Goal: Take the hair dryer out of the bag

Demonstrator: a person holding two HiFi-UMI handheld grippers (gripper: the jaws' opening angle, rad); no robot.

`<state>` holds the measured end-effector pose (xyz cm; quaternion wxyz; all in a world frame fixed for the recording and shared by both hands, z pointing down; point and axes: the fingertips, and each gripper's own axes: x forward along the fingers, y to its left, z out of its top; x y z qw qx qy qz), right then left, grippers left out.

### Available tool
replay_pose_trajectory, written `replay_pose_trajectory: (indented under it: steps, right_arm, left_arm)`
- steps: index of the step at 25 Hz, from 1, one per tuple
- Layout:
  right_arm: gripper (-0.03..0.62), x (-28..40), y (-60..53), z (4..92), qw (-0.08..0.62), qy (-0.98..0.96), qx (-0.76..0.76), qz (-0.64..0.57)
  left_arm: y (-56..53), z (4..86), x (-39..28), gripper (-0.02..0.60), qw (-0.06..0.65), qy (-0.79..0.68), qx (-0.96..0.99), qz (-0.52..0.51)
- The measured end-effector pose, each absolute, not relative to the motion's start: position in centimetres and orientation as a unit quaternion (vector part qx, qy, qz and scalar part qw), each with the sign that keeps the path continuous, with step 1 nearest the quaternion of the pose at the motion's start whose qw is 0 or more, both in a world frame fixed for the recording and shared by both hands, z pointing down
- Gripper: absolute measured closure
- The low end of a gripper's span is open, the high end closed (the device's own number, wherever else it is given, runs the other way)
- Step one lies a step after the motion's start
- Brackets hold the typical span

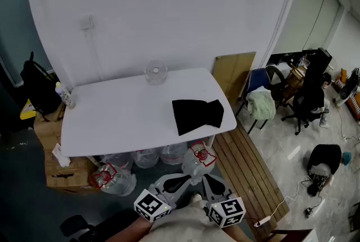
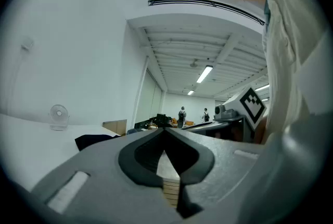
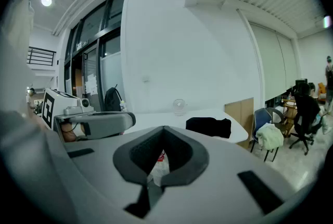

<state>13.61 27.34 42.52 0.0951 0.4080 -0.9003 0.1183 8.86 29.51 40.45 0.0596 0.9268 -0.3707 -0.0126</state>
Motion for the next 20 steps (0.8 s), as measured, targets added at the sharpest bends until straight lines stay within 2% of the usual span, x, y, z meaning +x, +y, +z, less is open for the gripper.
replay_pose_trajectory:
  steps: [14, 20]
  right_arm:
    - [0.579, 14.9, 23.3, 43.2, 0.093, -0.899, 0.407, 0.13]
    - [0.576, 15.5, 20.6, 43.1, 0.059, -0.907, 0.387, 0.154]
  left_arm:
    - [25.4, 41.3, 10.2, 0.571, 0.074, -0.369, 0.926, -0.008]
    - [22.6, 41.6, 11.4, 0.571, 0.079, -0.369, 0.926, -0.006]
